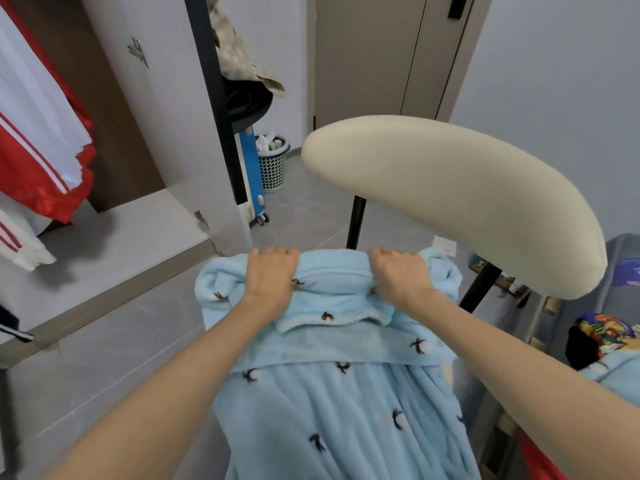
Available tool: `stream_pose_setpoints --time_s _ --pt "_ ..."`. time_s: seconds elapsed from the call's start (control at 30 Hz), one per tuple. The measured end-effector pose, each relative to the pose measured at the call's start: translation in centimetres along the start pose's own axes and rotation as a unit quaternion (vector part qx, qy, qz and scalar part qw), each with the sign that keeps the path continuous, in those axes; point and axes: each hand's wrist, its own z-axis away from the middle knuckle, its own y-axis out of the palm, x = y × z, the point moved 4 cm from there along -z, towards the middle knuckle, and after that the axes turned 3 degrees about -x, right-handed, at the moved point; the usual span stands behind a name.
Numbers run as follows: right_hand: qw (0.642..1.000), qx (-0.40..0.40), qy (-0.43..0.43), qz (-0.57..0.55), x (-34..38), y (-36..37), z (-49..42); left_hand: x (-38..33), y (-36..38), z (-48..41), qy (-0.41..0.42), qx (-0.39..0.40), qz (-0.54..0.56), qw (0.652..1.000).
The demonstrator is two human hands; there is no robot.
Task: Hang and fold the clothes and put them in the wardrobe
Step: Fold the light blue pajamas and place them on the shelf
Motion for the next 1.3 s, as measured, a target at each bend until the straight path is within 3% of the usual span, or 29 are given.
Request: stream_pose_setpoints --time_s 0.17,0.3,0.4,0.5,0.6,0.7,0.8,0.9,1.17,1.3 --pt "0.985 -0.173 0.011 -0.017 -0.6 -5.5 -2.9 2.2 -5.1 -2.4 0.000 -0.177 -0.037 0.984" --pt "0.972 -0.235 0.008 0.029 -0.3 -5.8 -2.2 2.0 -4.8 -0.8 0.002 -0.240 -0.038 0.970" --pt "0.975 -0.217 -0.028 0.044 0.6 -3.3 0.8 0.7 -2.4 2.1 0.041 -0.211 -0.025 0.976" --pt "0.988 -0.145 -0.047 0.023 1.0 0.1 4.4 -0.7 -0.3 5.2 0.076 -0.168 -0.014 0.983" --pt "0.999 -0.032 -0.038 -0.010 1.1 3.3 7.4 -1.4 2.2 7.8 0.043 -0.028 0.011 0.999" --pt "0.999 0.019 -0.016 -0.037 1.3 4.4 10.1 -1.2 4.2 10.4 0.005 0.073 0.012 0.997" --pt "0.997 0.063 -0.008 -0.051 1.6 5.1 12.4 -1.4 4.1 12.6 0.017 0.088 0.017 0.996" --pt "0.998 0.045 -0.017 -0.033 1.4 4.5 13.8 -1.6 3.1 14.1 0.038 0.027 0.001 0.999" --pt "0.964 0.217 -0.019 -0.149 1.4 4.8 16.0 -3.2 3.9 15.8 0.065 0.174 0.056 0.981" --pt "0.984 0.146 -0.027 -0.100 1.1 2.5 14.4 -4.4 2.4 14.4 0.078 0.133 -0.017 0.988"
